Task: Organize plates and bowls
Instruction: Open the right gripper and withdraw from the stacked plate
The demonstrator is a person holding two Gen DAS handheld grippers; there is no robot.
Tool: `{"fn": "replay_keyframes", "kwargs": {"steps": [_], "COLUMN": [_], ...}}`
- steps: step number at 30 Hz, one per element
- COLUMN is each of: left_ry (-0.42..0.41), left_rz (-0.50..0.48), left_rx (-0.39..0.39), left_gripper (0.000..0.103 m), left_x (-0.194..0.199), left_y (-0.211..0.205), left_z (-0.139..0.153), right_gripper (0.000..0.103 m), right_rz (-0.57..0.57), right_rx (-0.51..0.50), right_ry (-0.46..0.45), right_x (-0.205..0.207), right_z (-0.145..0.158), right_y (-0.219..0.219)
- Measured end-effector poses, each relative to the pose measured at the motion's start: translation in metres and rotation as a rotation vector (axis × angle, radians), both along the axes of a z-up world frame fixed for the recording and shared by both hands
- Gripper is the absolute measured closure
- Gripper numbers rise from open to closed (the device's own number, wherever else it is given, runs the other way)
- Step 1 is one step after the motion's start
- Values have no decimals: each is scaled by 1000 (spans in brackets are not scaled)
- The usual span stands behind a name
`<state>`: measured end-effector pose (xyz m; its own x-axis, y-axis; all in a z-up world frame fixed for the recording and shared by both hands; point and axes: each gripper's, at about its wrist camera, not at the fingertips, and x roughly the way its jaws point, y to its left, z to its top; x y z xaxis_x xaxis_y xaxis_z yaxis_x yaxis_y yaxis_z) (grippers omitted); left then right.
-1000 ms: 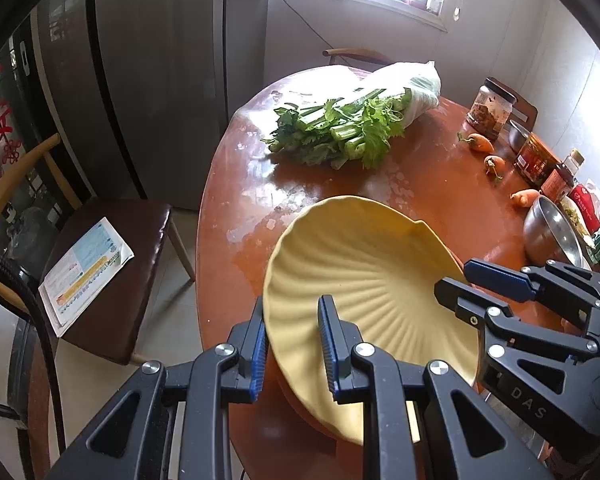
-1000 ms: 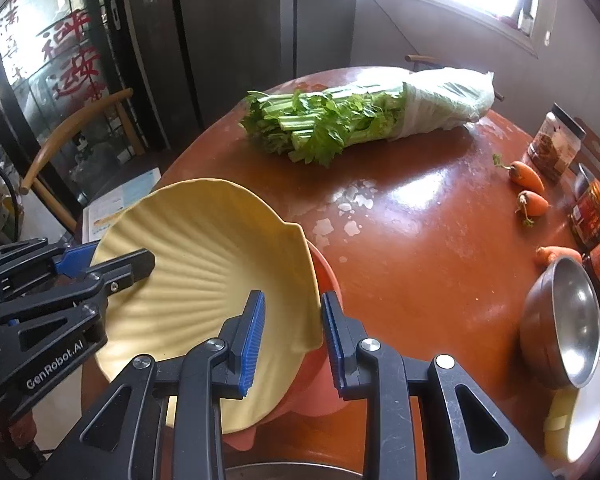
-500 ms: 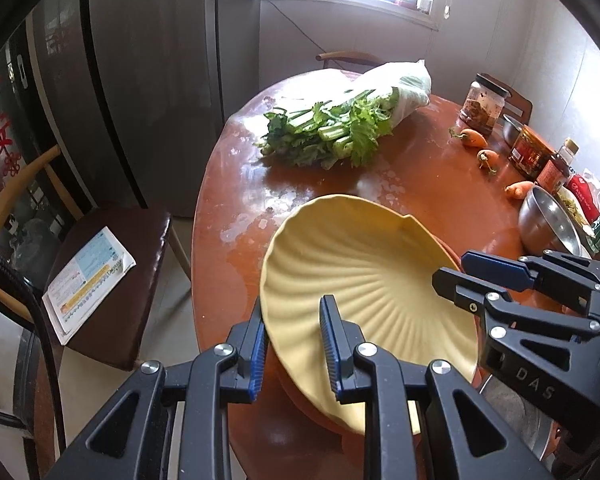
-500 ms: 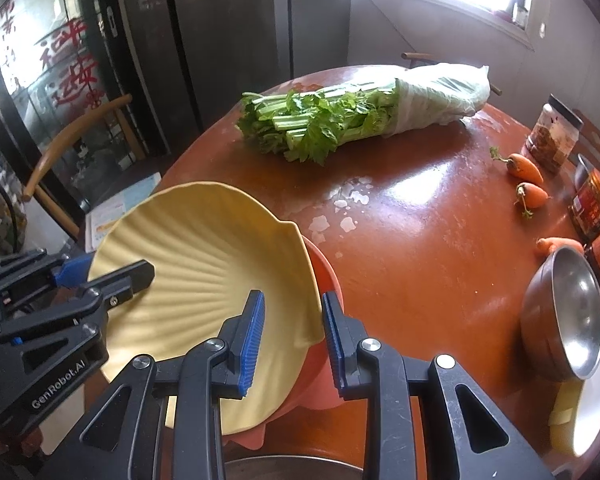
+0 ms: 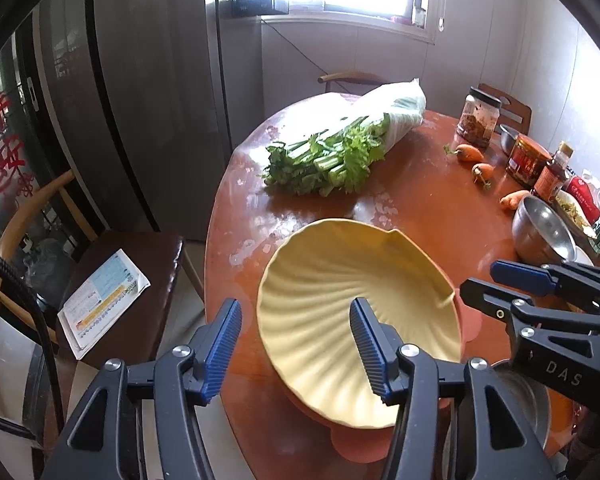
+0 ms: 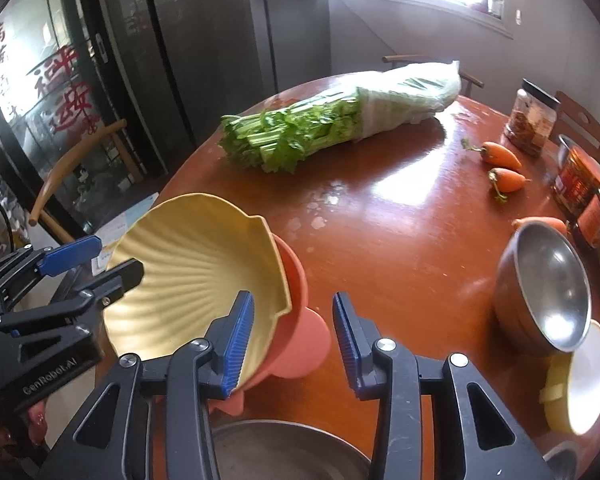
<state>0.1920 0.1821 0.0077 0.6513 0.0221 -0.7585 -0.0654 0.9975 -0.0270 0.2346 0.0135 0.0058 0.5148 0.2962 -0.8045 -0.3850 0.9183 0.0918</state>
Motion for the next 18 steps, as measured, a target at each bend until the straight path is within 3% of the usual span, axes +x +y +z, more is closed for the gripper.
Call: {"fn": "replay_keyframes", "kwargs": {"steps": [6, 18], "left_ry": [-23, -74], "left_rz": [-14, -27], "left_rx": [-3, -10], "left_gripper": [44, 40], "left_x": [-8, -31], "left_y": [-12, -37], "left_z": [12, 39], "right_gripper": [51, 44], "right_rz": [-43, -87], "right_rx": [41, 84], "right_ry": [-20, -101], "right_x": [-8, -36], "right_z": [13, 49], "right_y": [-26, -70]}}
